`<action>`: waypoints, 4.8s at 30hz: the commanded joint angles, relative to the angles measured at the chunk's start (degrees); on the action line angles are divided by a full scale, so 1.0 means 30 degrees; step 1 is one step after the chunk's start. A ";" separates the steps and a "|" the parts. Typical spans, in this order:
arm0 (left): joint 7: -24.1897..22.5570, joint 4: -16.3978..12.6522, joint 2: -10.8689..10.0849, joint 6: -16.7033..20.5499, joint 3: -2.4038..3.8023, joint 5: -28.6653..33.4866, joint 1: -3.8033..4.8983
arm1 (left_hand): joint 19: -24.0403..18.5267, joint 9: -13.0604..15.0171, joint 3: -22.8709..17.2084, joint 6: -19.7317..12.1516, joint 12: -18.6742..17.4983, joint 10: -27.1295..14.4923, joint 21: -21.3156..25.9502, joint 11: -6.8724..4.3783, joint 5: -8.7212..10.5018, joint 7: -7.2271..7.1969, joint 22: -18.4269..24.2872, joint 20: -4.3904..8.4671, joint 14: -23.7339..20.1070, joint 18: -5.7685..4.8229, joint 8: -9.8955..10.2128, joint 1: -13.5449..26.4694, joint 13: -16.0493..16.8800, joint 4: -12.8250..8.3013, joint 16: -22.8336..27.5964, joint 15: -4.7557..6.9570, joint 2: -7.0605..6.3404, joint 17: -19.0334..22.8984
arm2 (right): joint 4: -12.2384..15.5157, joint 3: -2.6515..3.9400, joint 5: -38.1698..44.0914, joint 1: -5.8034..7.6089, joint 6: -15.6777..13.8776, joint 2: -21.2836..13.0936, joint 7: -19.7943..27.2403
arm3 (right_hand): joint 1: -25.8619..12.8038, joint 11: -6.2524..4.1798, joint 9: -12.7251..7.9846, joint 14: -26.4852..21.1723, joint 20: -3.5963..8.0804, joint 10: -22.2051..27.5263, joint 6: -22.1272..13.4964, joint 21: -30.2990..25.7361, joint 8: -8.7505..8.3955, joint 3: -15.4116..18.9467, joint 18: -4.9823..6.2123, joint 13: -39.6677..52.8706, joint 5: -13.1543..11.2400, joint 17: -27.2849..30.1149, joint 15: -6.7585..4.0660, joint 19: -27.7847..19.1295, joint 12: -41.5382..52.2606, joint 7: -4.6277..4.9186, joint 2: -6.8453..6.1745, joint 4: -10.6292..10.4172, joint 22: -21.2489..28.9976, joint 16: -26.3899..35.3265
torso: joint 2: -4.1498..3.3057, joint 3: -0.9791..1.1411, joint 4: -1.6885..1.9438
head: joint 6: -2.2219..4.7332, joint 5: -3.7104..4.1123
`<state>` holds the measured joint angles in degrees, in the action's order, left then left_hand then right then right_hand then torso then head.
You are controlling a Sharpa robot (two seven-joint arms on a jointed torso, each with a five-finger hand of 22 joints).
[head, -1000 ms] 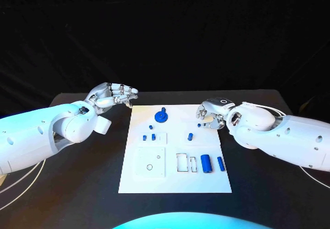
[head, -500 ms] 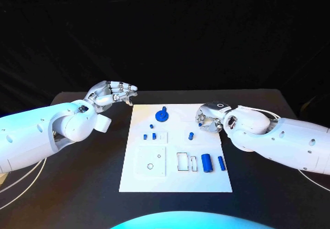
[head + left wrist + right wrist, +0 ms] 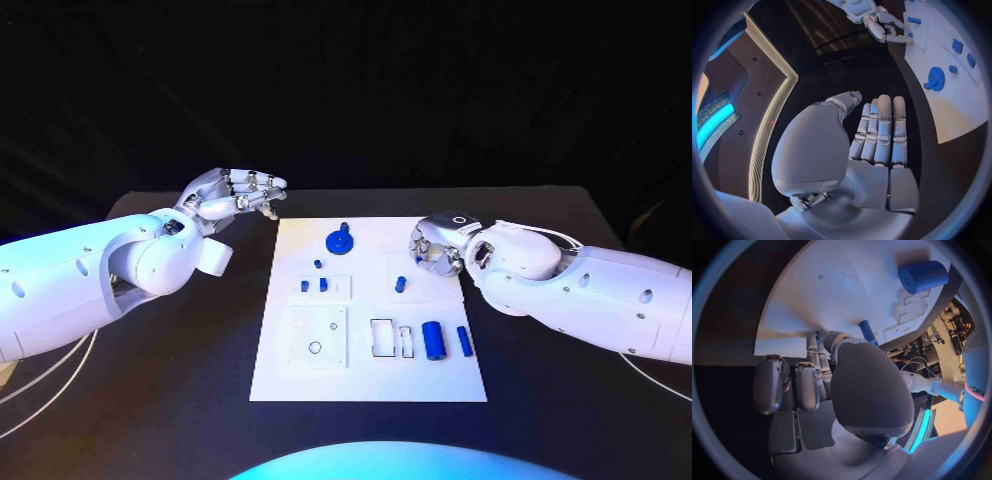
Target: Assemble the parts on the task board
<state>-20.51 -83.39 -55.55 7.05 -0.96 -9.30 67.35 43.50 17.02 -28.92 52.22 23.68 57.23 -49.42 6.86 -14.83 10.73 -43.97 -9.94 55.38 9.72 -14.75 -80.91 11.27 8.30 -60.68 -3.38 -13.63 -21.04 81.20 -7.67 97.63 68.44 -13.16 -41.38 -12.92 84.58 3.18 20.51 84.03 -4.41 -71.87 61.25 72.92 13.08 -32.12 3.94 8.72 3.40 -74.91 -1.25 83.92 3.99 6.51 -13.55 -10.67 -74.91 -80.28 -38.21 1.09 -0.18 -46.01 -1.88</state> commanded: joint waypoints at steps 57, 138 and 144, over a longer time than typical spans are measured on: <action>0.0045 0.0040 0.0096 0.0132 0.0009 0.0578 -0.0023 | 0.0329 -0.0139 0.0064 -0.0529 0.0096 -0.0438 0.0193 0.0209 -0.0070 0.0171 0.0100 -0.0025 -0.0022 0.0230 0.0119 -0.0174 -0.0031 -0.0086 0.0182 -0.0114 0.0141 0.0068 | 0.5881 0.0143 -0.0692 -0.0761 -0.5686 -0.1444 0.0975 | -0.1089 -0.0115 0.0782 0.1106 0.0133 -0.1007 0.0674 0.0989 0.0594 -0.1691 -0.0392 -0.0573 -0.0003 -0.0220 -0.0030 0.0667 -0.0107 0.0023 0.0860 0.2137 -0.2804 -0.0123 | 0.0049 -0.0026 -0.0032 | -0.0130 -0.1101; 0.0193 -0.0578 0.0592 0.0514 -0.0064 0.1021 -0.0034 | 0.0354 -0.0164 0.0127 -0.0600 0.0152 -0.0507 0.0276 0.0246 -0.0068 0.0203 0.0146 -0.0049 -0.0034 0.0219 0.0121 -0.0126 -0.0031 -0.0030 0.0226 -0.0158 0.0136 0.0081 | 0.3879 -0.0278 0.1467 -0.3207 -0.3548 0.2463 0.0127 | -0.1297 -0.0080 0.0861 0.1098 0.0149 -0.0955 0.0595 0.0942 0.0582 -0.1789 -0.0381 -0.0657 -0.0008 -0.0202 -0.0029 0.0652 -0.0129 0.0077 0.0883 0.2362 -0.2805 -0.0132 | 0.0004 -0.0021 -0.0009 | -0.1332 -0.3253; 0.0207 -0.0571 0.0579 0.0515 -0.0064 0.1023 -0.0034 | 0.0354 -0.0164 0.0127 -0.0600 0.0152 -0.0507 0.0276 0.0246 -0.0068 0.0203 0.0146 -0.0049 -0.0034 0.0219 0.0121 -0.0126 -0.0031 -0.0030 0.0226 -0.0158 0.0136 0.0081 | 0.3896 -0.0320 0.1468 -0.3228 -0.3408 0.2493 0.0182 | -0.1318 -0.0079 0.0870 0.1097 0.0150 -0.0955 0.0593 0.0933 0.0584 -0.1795 -0.0379 -0.0663 -0.0009 -0.0195 -0.0027 0.0649 -0.0128 0.0080 0.0884 0.2383 -0.2803 -0.0130 | -0.0001 -0.0025 -0.0013 | -0.1332 -0.3284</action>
<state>-19.70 -85.03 -53.87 9.30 -1.19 -6.61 67.23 44.13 16.59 -28.77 50.80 23.96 56.00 -48.98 7.69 -14.83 11.35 -43.59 -10.14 55.38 9.72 -14.50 -81.19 11.24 8.14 -60.28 -3.38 -13.35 -20.86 92.85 -8.48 101.26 58.91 -24.94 -33.96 -12.61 80.46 3.51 23.04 84.04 -4.42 -74.28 62.71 75.76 14.63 -37.60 3.06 6.67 3.24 -74.92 -1.22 83.91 3.42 6.66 -11.51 -3.83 -74.92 -80.49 -38.19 1.03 -0.19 -50.01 -11.67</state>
